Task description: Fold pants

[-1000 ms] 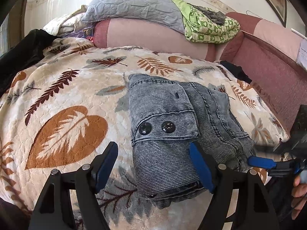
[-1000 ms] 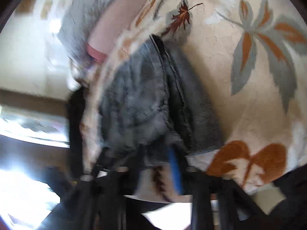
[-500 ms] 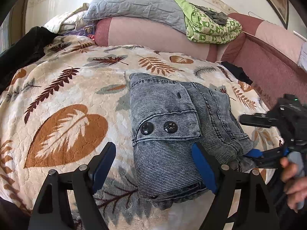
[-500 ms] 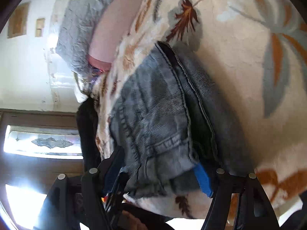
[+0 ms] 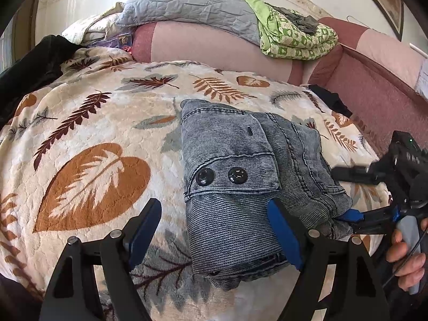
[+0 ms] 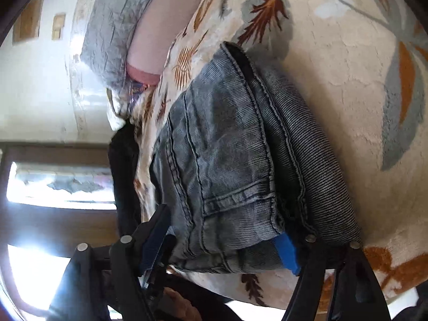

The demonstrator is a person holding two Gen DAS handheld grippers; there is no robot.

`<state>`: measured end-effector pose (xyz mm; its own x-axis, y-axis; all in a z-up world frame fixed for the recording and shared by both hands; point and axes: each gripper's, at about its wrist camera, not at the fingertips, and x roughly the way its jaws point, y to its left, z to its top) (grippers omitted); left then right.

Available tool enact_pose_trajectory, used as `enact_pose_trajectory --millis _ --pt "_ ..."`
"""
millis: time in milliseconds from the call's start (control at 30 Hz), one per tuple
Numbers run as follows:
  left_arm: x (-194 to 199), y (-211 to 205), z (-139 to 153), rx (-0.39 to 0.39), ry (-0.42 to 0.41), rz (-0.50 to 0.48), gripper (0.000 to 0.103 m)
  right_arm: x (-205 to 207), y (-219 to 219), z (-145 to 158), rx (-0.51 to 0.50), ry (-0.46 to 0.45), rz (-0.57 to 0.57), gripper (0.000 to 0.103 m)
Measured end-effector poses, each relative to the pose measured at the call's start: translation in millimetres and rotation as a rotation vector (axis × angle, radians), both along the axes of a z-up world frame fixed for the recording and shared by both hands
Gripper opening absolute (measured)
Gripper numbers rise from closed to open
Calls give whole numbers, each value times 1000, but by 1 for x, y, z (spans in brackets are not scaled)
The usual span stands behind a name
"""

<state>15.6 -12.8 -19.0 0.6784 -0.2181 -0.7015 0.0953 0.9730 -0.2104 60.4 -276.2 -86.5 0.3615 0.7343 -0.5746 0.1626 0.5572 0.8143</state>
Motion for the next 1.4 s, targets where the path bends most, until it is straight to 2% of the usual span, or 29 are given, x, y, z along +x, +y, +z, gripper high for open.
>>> enact_pose_trajectory --millis 67,100,133,167,200,300,367,467,633,700,800,867,933,967,1000,1067,1200,1400 --pt "0 0 0 -3 1 2 82 1 2 0 -14 -13 29 67" --pt "-1 1 0 -4 2 2 82 1 0 -1 -33 -6 27 57" --pt "-1 1 0 -4 2 3 82 0 -3 -4 -51 14 7 31" --pt "-1 1 0 -4 2 2 82 -2 -7 -9 -58 32 -10 18" --pt "-2 1 0 -6 5 -2 82 -4 -11 -15 -30 32 -22 11" --pt "-3 0 0 -1 1 0 82 -8 -10 -10 -53 -4 -25 7" --pt "-3 0 0 2 -2 3 82 -10 -4 5 -105 -47 -22 6" --pt "-6 0 4 11 -20 9 82 -18 6 46 -204 -167 -15 6" --pt "-23 4 28 33 -172 43 82 -41 10 94 -264 -289 -3 5" --pt "-28 9 35 18 -217 64 82 -50 8 93 -278 -288 -6 5" --pt "-29 17 39 -9 -233 96 82 -48 7 56 -324 -210 -3 5" --pt "-26 20 38 -14 -218 104 82 -41 7 24 -334 -145 6 5" --pt "-17 15 28 20 -155 78 84 -39 5 9 -307 -130 -3 5" --pt "-13 8 20 61 -108 58 84 -38 6 10 -312 -137 -4 6" --pt "-6 -2 5 134 -39 33 84 -36 8 12 -328 -138 10 6" --pt "-5 -12 -5 222 -33 33 84 -34 9 13 -339 -132 32 7" --pt "-7 -19 -3 293 -60 14 85 -37 5 30 -370 -142 48 12" --pt "-6 -17 -3 285 -54 19 85 -45 9 90 -452 -264 19 12"
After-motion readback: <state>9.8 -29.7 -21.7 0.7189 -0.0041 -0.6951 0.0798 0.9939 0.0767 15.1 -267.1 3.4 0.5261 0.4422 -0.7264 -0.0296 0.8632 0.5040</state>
